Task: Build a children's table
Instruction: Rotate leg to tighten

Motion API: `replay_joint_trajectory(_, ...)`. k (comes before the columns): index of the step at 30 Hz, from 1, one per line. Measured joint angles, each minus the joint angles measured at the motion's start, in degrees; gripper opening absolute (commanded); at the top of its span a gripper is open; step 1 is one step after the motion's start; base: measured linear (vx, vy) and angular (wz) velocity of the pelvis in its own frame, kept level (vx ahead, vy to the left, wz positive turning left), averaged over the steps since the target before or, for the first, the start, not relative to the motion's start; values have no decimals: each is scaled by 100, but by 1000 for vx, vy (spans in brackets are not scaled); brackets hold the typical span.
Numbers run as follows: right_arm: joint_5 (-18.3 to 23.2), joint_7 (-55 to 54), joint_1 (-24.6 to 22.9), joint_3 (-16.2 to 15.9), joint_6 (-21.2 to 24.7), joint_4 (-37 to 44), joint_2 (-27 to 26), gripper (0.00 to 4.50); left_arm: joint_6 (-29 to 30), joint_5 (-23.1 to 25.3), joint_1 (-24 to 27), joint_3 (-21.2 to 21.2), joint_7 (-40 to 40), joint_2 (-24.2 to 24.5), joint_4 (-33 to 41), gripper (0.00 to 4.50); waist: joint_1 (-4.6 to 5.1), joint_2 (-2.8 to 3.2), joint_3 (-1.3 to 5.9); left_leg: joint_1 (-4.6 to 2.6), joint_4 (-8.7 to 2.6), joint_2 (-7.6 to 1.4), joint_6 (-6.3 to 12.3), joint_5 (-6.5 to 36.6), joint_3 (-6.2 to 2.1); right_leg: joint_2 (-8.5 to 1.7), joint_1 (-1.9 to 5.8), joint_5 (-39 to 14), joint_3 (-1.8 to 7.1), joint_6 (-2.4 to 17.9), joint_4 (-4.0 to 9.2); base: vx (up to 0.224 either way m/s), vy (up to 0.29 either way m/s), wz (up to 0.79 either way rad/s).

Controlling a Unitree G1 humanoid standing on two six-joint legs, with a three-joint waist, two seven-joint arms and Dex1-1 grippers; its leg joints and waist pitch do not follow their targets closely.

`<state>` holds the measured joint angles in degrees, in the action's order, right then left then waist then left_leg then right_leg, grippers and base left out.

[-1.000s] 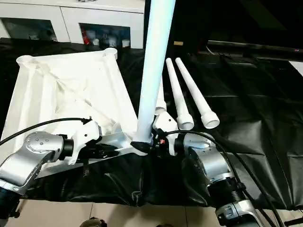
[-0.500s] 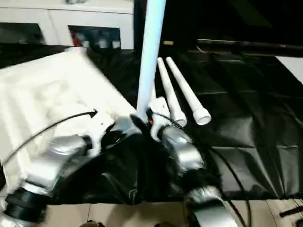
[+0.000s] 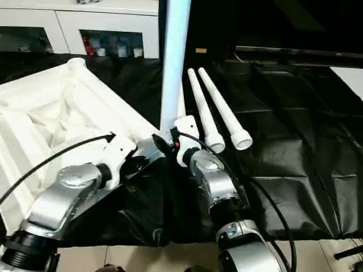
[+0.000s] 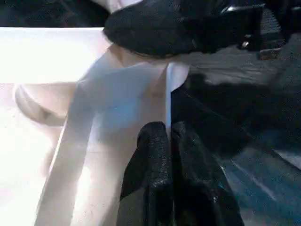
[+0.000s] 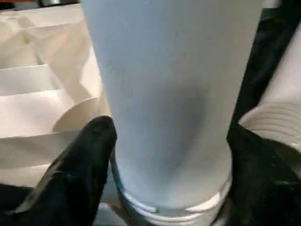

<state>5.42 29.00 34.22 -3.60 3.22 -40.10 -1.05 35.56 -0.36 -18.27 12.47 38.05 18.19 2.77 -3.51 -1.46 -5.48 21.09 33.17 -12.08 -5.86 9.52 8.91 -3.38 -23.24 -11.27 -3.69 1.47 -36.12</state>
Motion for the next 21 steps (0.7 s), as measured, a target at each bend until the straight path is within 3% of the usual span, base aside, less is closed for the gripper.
replay_joint_trajectory(4, 71, 498, -96, -127, 48, 189, 267, 365, -187, -99, 7, 38, 411, 220, -16, 0, -59, 0, 0, 10, 3, 0, 1, -1, 0, -1, -3, 0, 0, 0, 3, 0, 0, 0)
replay_joint_trajectory(7, 69, 1144, -305, -360, 73, 536, 665, 365, -395, -238, 2, 84, 838, 478, -96, 0, -163, 0, 0, 10, 3, 0, 1, 0, 1, 0, -2, -1, -1, 0, 5, 0, 0, 0)
replay_joint_trajectory(12, 49, 1948, -506, -580, 80, 885, 1124, 365, -706, -356, -20, 109, 1435, 768, -267, 0, -229, -1, 0, 8, 6, 0, 3, -2, 2, -4, 4, 2, -1, 0, 3, 0, 0, 0)
replay_joint_trajectory(19, 48, 2655, -646, -834, 112, 1245, 1527, 349, -993, -502, -75, 179, 2096, 1107, -398, 0, -237, -2, 1, 6, 9, -1, 5, -4, 2, -4, 4, 4, -1, 0, -2, 0, 0, 0)
replay_joint_trajectory(21, 48, 2716, -646, -864, 111, 1248, 1534, 319, -1086, -512, -80, 208, 2236, 1172, -443, 0, -235, -3, 1, 6, 10, -1, 6, -4, 2, -4, 4, 4, -1, 0, -2, 0, 0, 0)
